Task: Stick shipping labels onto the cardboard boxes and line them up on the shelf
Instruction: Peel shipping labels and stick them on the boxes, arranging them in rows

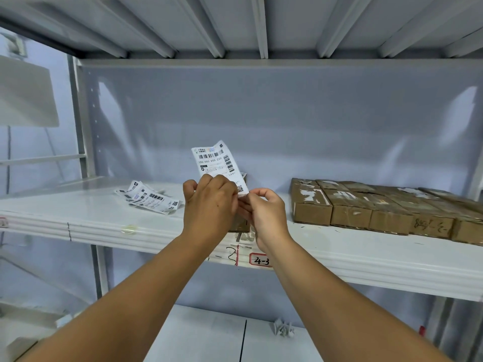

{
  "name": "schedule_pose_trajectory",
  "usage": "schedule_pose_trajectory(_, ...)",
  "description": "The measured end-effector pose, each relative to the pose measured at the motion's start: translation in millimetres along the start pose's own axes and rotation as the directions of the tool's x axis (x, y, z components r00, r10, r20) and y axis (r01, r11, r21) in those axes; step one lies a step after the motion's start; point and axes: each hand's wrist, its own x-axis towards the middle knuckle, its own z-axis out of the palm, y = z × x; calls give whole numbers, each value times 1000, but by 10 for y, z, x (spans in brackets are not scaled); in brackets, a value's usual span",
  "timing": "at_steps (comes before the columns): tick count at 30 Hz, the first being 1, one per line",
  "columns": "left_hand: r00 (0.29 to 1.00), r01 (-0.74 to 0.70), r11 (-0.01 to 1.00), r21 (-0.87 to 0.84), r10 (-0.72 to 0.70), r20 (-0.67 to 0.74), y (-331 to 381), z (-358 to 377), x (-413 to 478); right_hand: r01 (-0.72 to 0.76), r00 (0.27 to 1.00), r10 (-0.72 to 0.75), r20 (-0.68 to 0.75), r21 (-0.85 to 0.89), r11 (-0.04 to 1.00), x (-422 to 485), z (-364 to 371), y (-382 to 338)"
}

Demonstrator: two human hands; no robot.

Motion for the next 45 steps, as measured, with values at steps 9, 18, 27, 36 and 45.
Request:
schedule_pose_trajectory(9, 998, -7, 984, -177, 18, 61, -19, 51, 40, 39, 998, -38, 58, -27, 999, -69, 16, -22)
schedule_pose_trajectory(18, 997, 60, 996, -65, -63, -43, -30, 16, -33, 8, 986, -13, 166, 32, 999, -98, 8, -11)
schedule_pose_trajectory(27, 953, 285, 956, -61, -276, 123, 16, -45, -14, 222, 975, -210, 71, -349, 911, -16, 27, 121)
schedule_pose_trajectory(36, 987, 110, 993, -44, -104, 126, 0, -63, -31, 279, 956, -284, 72, -520, 807, -54, -28, 99)
schedule_pose_trajectory(45, 984, 148, 981, -127, -133, 118, 16, -28, -47, 228, 972, -226, 59, -445, 866, 0, -59, 124)
